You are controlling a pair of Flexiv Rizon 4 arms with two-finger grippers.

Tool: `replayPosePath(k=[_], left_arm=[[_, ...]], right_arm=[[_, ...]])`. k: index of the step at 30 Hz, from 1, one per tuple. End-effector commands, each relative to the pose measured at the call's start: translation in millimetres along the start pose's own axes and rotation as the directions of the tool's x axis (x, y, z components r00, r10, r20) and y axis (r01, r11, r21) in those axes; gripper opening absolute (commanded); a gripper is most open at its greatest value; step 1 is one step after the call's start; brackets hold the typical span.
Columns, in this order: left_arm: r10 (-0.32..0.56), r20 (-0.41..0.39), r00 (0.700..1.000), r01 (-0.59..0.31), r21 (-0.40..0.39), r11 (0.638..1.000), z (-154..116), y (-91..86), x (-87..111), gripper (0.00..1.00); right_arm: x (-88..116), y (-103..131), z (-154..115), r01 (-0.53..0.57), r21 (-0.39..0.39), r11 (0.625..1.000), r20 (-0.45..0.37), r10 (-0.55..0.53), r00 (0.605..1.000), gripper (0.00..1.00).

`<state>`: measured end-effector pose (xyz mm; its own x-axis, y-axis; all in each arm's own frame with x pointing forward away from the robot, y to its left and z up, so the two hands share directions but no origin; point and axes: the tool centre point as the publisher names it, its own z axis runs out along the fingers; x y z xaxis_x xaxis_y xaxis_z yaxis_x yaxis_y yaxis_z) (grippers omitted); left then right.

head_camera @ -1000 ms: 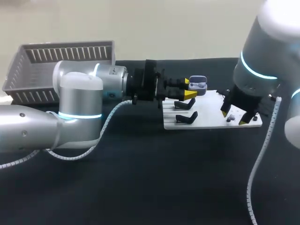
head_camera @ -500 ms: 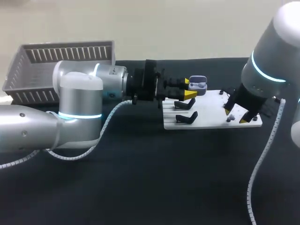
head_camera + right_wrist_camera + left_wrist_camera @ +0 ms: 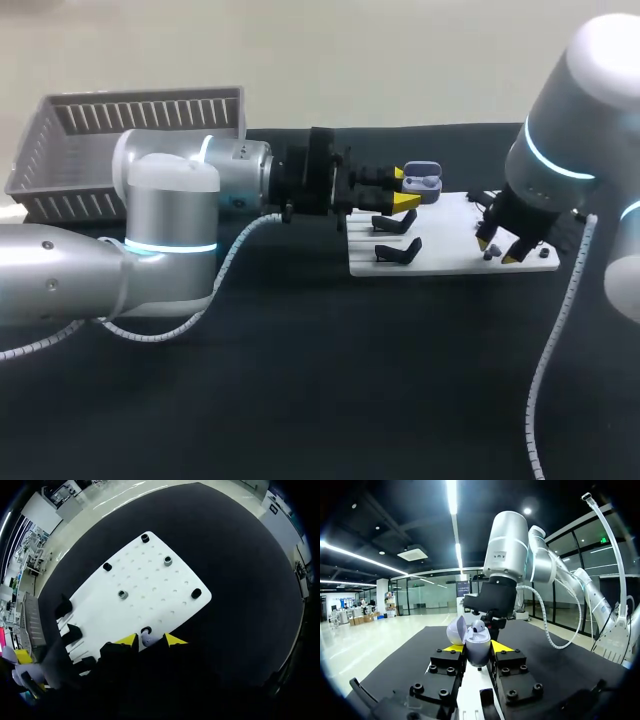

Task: Pick up each earbud case from the left stands, insert the matching earbuds, close the lid, and place the case in the box.

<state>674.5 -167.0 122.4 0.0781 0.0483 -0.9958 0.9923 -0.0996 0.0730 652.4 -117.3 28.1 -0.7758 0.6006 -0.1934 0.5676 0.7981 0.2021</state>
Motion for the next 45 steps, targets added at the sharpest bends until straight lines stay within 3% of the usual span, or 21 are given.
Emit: replayPosePath(k=[1, 13, 16, 22, 32, 45], left_arm=[[0.002, 0.002, 1.0, -0.002, -0.006, 1.0, 0, -1.3, 0.7, 0.0], [0.002, 0.002, 1.0, -0.002, -0.006, 1.0, 0, -1.3, 0.7, 0.0], [0.002, 0.002, 1.0, -0.002, -0.006, 1.0, 0, -1.3, 0.7, 0.0], [0.002, 0.002, 1.0, -0.002, -0.006, 1.0, 0, -1.3, 0.7, 0.0], [0.002, 0.002, 1.0, -0.002, -0.006, 1.0, 0, -1.3, 0.7, 0.0], [0.002, 0.002, 1.0, -0.002, -0.006, 1.0, 0, -1.3, 0.7, 0.0]], right_arm=[[0, -2, 2, -0.005, 0.003, 1.0, 0.007, 0.005, 1.0, 0.3], [-4, -1, 7, -0.004, 0.017, 1.0, 0.007, 0.004, 1.0, 0.18], [-4, -1, 7, -0.003, 0.018, 1.0, 0.007, 0.003, 1.0, 0.0], [0, -2, 1, 0.001, 0.016, 1.0, 0.005, -0.001, 1.0, 0.0], [12, -8, -41, 0.007, -0.014, 1.0, 0.045, -0.007, 0.999, 0.0], [24, -4, -130, 0.12, -0.009, 0.993, 0.091, -0.118, 0.989, 0.0]])
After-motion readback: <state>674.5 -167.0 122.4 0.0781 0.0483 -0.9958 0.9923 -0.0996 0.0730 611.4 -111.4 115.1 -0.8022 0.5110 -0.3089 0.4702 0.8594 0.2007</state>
